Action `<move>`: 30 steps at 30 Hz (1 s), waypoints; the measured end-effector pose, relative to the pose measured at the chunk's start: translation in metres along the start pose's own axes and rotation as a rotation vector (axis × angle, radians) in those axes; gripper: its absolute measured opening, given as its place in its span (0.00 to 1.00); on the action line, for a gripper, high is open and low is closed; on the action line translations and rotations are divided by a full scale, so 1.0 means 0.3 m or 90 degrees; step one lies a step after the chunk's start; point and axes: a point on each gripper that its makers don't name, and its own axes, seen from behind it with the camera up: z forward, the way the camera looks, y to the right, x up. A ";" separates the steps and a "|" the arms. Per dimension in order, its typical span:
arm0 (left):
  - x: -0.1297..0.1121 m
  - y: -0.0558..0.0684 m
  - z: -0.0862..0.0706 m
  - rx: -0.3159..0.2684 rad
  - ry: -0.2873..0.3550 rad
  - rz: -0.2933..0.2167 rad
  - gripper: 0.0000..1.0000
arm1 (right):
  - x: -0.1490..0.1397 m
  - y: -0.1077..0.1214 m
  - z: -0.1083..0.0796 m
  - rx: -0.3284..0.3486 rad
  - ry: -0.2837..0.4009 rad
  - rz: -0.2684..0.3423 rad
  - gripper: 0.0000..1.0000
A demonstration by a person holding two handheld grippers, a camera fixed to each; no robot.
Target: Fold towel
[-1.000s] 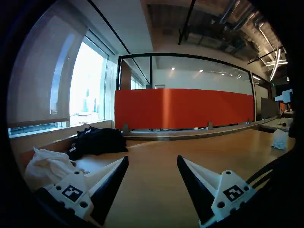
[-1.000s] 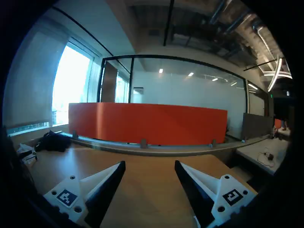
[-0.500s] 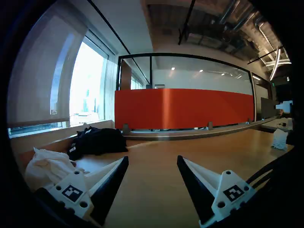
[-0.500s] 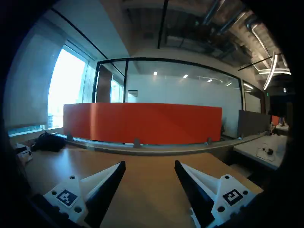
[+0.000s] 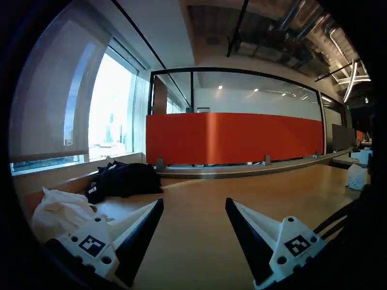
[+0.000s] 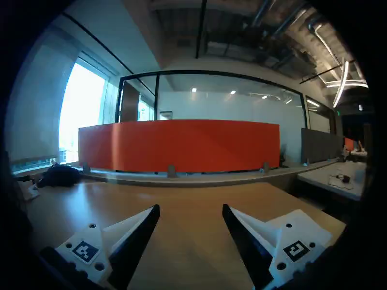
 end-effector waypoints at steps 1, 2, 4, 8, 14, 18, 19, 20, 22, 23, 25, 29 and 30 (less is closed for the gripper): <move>0.000 0.000 0.000 0.000 0.000 0.000 0.94 | -0.012 0.003 0.000 -0.001 0.000 0.002 1.00; 0.000 0.000 0.001 0.000 0.000 0.000 0.94 | -0.022 0.006 0.000 -0.002 0.000 0.004 1.00; 0.000 0.000 0.001 0.000 0.000 0.000 0.95 | -0.042 0.009 -0.002 -0.001 0.000 0.006 1.00; 0.000 0.001 0.001 0.000 0.000 0.000 0.95 | -0.073 0.010 -0.006 0.001 -0.003 0.011 1.00; -0.002 0.001 0.002 0.000 0.000 0.000 0.95 | -0.092 0.002 -0.013 0.005 -0.002 0.015 1.00; -0.002 0.000 0.002 0.000 0.000 0.000 0.95 | -0.096 -0.019 -0.017 0.012 0.001 0.014 1.00; -0.003 0.000 0.001 0.000 0.000 0.000 0.95 | -0.100 -0.023 -0.017 0.014 0.001 0.011 1.00; -0.003 0.000 0.001 0.000 0.000 0.000 0.95 | -0.103 -0.026 -0.018 0.016 0.002 0.008 1.00; -0.004 0.000 0.001 0.000 0.000 0.000 0.95 | -0.104 -0.032 -0.019 0.017 0.003 0.004 1.00; -0.004 0.000 0.001 0.000 0.000 0.000 0.95 | -0.102 -0.033 -0.019 0.017 0.003 0.002 1.00; -0.004 0.000 0.001 0.000 0.000 0.000 0.95 | -0.099 -0.035 -0.019 0.016 0.005 -0.001 1.00; -0.005 0.000 0.001 0.000 0.000 0.000 0.95 | -0.097 -0.039 -0.019 0.015 0.011 -0.005 1.00; -0.005 0.000 0.000 0.000 0.000 0.000 0.95 | -0.097 -0.039 -0.019 0.015 0.013 -0.006 1.00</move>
